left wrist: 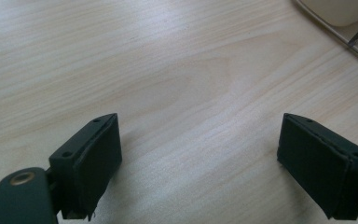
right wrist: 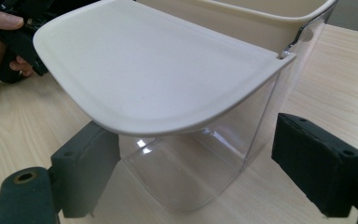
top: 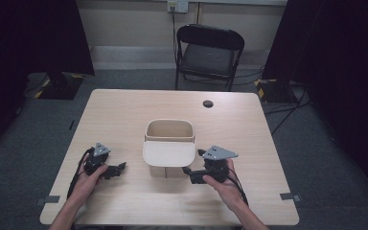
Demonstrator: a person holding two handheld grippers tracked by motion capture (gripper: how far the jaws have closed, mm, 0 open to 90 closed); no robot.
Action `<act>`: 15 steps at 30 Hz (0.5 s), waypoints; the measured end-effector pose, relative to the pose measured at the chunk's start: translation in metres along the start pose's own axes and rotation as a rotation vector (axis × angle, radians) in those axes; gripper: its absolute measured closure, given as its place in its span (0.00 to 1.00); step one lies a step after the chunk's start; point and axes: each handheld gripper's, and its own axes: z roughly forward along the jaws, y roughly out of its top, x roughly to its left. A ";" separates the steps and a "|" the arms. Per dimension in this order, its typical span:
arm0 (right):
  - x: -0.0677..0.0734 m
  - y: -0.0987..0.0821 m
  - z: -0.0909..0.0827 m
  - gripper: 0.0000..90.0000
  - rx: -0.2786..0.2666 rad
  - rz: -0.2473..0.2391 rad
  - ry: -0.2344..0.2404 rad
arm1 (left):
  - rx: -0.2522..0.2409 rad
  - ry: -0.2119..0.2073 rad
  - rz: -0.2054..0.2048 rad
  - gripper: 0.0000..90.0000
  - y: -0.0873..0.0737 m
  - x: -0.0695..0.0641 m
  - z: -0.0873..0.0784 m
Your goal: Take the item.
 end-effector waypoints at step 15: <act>0.001 0.003 0.000 0.16 0.000 0.006 0.000 | 0.000 0.000 0.000 0.14 0.000 0.000 0.000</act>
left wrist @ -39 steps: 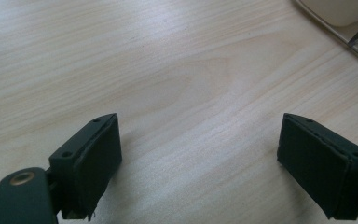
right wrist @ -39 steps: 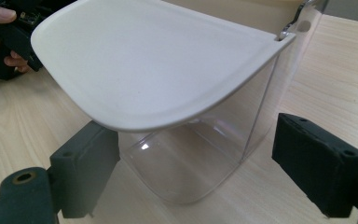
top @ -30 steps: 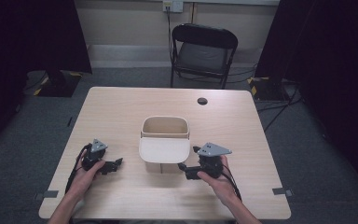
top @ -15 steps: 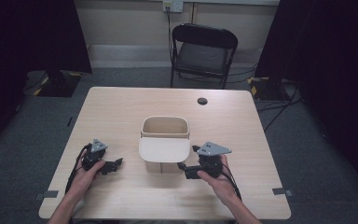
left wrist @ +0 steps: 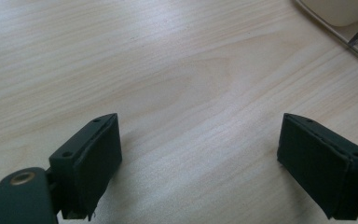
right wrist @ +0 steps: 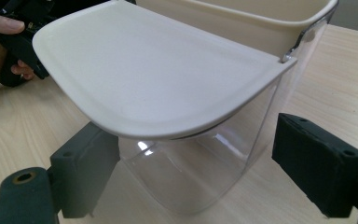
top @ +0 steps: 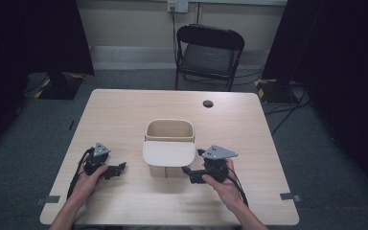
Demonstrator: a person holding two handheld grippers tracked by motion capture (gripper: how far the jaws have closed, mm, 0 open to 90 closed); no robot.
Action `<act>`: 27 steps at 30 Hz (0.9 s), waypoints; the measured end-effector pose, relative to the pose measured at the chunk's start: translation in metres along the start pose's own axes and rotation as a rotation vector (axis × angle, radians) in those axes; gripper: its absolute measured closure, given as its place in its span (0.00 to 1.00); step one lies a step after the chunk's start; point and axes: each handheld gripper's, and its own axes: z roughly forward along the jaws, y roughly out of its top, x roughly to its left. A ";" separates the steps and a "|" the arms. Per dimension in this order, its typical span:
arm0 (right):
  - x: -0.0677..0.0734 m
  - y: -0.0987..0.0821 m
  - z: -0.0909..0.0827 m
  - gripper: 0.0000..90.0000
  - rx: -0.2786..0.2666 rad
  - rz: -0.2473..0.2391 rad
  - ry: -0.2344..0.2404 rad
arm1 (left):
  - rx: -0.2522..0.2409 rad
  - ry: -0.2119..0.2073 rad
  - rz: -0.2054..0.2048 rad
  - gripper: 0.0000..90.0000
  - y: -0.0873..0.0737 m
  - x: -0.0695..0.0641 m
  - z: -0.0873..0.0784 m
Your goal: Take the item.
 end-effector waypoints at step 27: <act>0.000 0.006 -0.002 0.18 -0.027 -0.019 -0.005 | 0.001 0.000 0.002 0.14 0.000 0.000 0.000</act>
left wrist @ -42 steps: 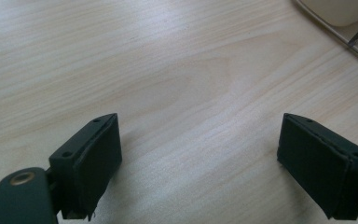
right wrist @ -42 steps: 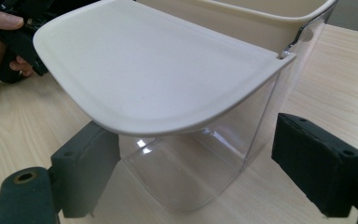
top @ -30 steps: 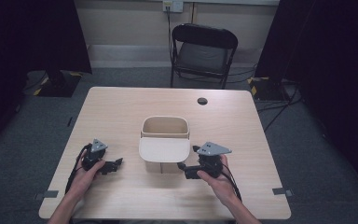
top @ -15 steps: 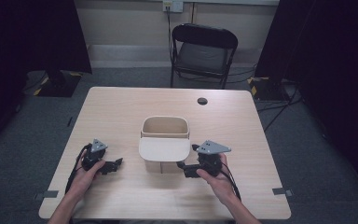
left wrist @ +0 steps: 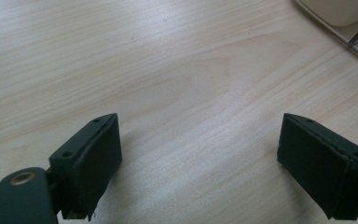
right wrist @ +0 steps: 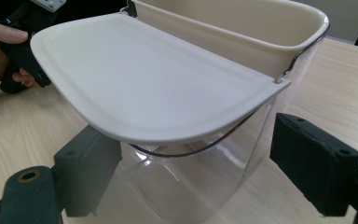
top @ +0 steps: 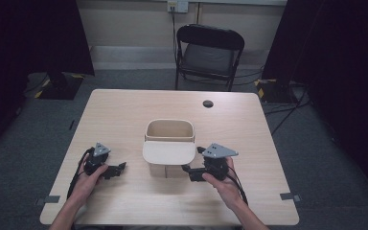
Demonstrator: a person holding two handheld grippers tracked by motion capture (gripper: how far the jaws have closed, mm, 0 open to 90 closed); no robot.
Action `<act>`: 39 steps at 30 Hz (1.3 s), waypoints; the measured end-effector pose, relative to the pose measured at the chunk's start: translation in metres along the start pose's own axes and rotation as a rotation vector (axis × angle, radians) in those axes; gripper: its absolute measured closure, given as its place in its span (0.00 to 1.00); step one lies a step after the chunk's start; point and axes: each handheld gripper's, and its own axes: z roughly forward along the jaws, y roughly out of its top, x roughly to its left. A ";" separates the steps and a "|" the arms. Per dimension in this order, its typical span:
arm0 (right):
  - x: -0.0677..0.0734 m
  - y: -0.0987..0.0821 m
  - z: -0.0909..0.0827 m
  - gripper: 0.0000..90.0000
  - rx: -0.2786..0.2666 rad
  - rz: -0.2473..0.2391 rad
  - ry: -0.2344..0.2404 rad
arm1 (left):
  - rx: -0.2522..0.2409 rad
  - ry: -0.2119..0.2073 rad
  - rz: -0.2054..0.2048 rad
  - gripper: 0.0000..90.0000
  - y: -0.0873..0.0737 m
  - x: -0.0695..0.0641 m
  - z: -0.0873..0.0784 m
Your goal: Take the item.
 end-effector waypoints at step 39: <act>0.001 0.010 0.001 0.18 -0.004 -0.018 -0.002 | 0.000 0.000 0.000 0.14 0.000 0.000 0.000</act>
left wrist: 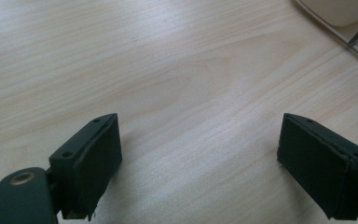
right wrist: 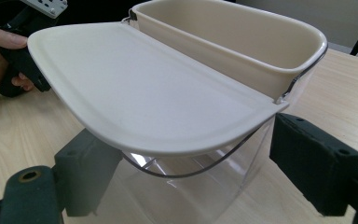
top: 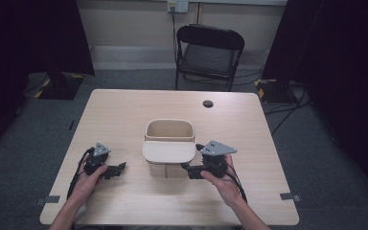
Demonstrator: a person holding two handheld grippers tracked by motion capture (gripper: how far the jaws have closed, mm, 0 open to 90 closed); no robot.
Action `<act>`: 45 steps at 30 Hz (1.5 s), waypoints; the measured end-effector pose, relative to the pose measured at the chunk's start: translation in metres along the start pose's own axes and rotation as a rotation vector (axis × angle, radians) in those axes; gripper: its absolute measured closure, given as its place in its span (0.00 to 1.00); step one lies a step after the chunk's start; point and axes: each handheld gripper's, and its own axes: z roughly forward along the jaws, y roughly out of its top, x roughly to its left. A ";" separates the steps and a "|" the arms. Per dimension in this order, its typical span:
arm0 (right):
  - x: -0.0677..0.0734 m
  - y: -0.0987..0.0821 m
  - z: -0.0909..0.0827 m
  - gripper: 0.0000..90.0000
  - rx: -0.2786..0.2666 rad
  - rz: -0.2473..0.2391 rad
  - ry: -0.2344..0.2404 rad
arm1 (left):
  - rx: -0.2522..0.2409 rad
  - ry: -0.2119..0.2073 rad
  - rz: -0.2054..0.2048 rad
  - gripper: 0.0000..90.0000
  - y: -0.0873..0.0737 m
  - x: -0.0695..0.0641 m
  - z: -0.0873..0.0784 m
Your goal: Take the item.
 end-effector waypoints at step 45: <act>-0.004 0.011 -0.002 0.22 -0.008 0.016 0.013 | -0.002 0.001 -0.002 0.14 0.000 0.000 0.000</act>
